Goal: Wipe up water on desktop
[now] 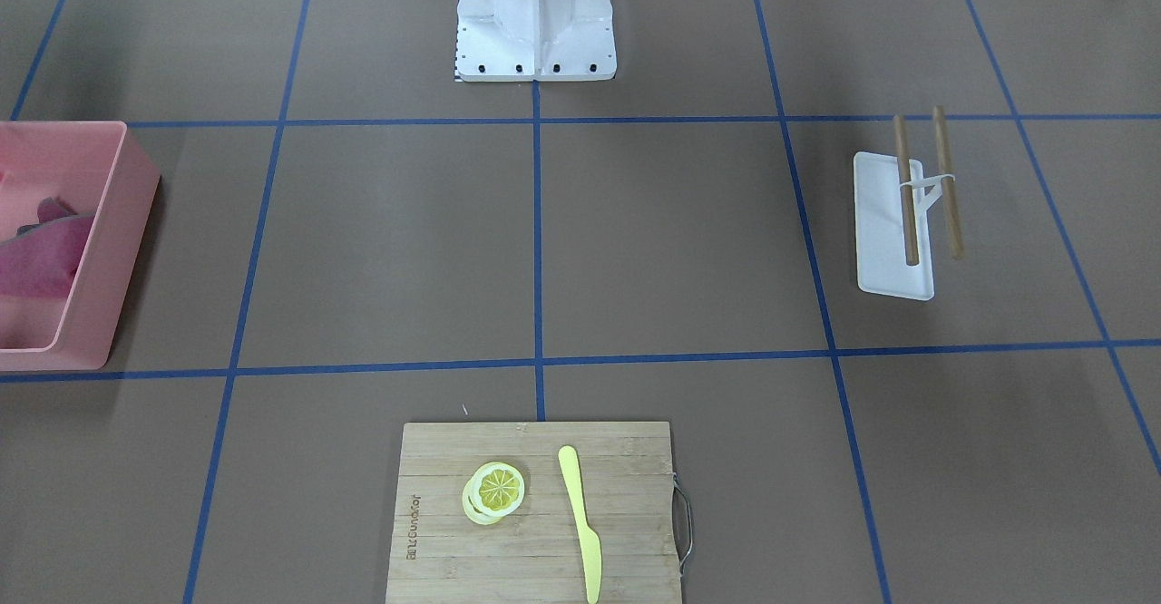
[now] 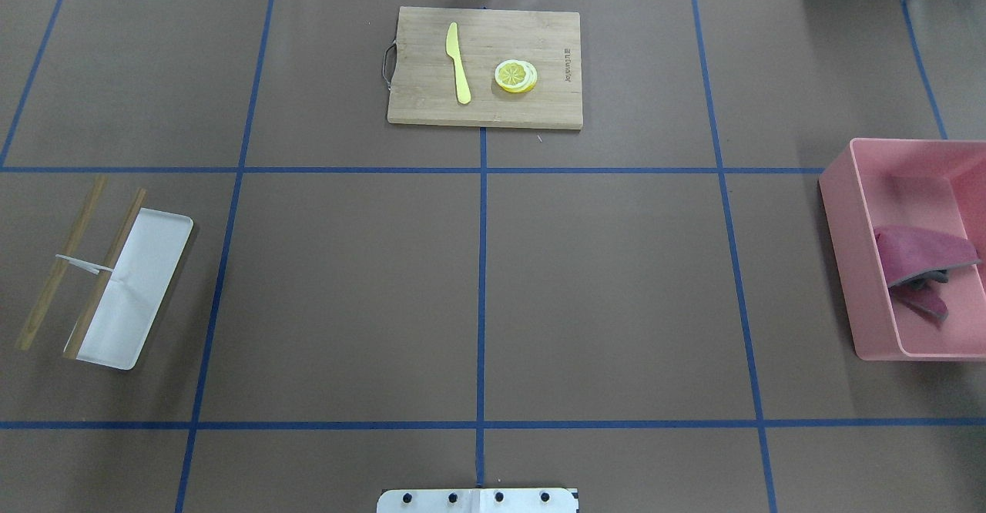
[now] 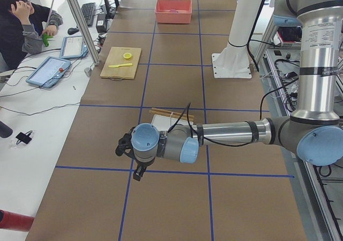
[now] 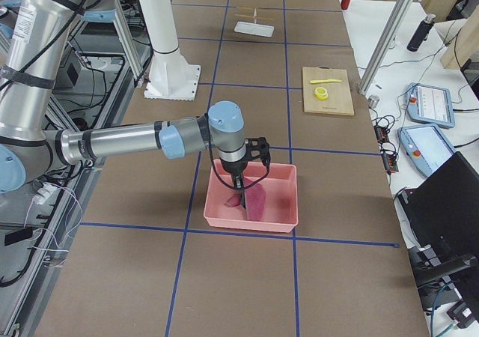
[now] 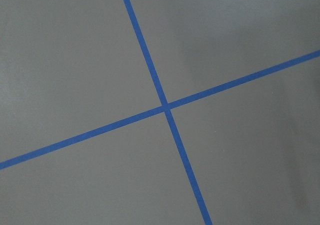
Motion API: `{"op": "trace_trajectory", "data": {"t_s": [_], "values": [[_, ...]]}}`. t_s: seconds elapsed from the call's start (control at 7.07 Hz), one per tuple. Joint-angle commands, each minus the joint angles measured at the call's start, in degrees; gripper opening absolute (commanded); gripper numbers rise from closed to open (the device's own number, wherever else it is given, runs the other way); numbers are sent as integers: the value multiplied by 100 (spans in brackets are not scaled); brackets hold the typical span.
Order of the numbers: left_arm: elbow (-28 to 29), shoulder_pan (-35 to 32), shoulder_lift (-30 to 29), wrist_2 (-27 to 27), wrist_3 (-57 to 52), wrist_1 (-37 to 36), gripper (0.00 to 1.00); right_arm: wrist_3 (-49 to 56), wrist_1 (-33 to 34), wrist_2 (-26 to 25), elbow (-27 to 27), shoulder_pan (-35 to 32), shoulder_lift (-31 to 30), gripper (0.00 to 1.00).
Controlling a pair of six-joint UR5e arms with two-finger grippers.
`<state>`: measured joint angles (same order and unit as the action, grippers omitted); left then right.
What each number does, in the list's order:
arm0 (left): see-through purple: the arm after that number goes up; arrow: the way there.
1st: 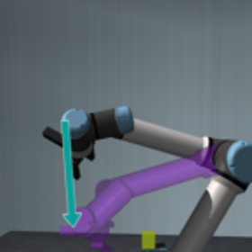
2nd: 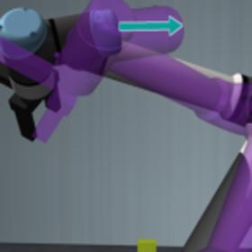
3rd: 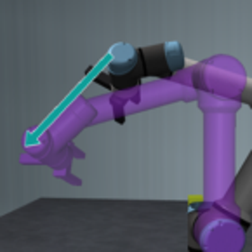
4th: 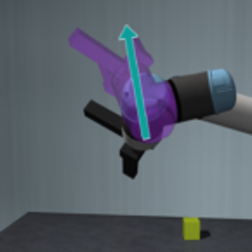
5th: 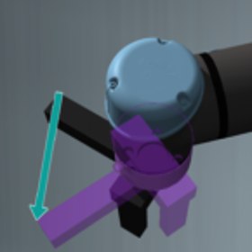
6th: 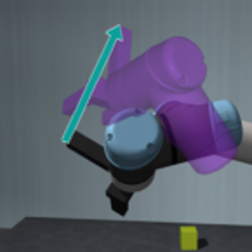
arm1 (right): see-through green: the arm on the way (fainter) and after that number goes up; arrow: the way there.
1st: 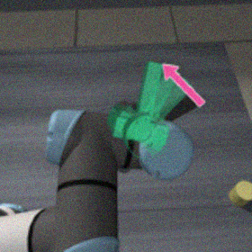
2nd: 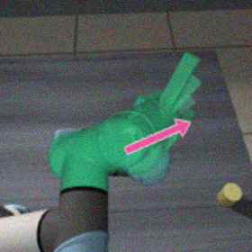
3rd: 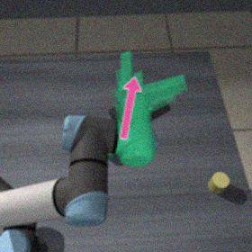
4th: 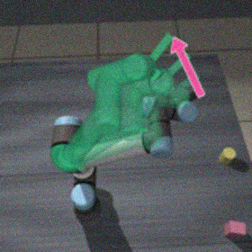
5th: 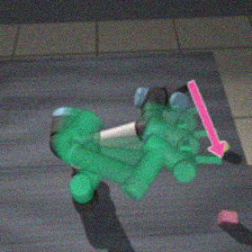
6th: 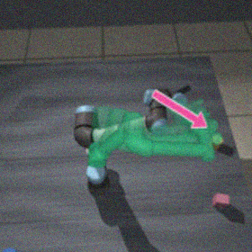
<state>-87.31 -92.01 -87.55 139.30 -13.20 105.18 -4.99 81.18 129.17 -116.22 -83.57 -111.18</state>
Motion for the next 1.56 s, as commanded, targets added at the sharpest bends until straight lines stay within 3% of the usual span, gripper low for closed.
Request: {"op": "trace_trajectory", "data": {"t_s": [0.0, 0.28, 0.42, 0.57, 1.41], "values": [[91, 16, 132, -689, 19, -24, 98, 323, -14, -374, 379, -587, -290, 100], [91, 7, 185, -659, 46, -128, 98, 245, 142, -122, 494, -792, -221, 100], [-4, -1, 142, -632, 37, -678, 98, 270, 370, 324, 452, -897, -212, 100], [-127, -1, 203, -623, 29, -805, 98, 323, 398, 450, 495, -1133, -281, 100], [-67, 7, 256, -632, 29, -815, 98, 332, 451, 328, 565, -1109, -299, 100]]}}
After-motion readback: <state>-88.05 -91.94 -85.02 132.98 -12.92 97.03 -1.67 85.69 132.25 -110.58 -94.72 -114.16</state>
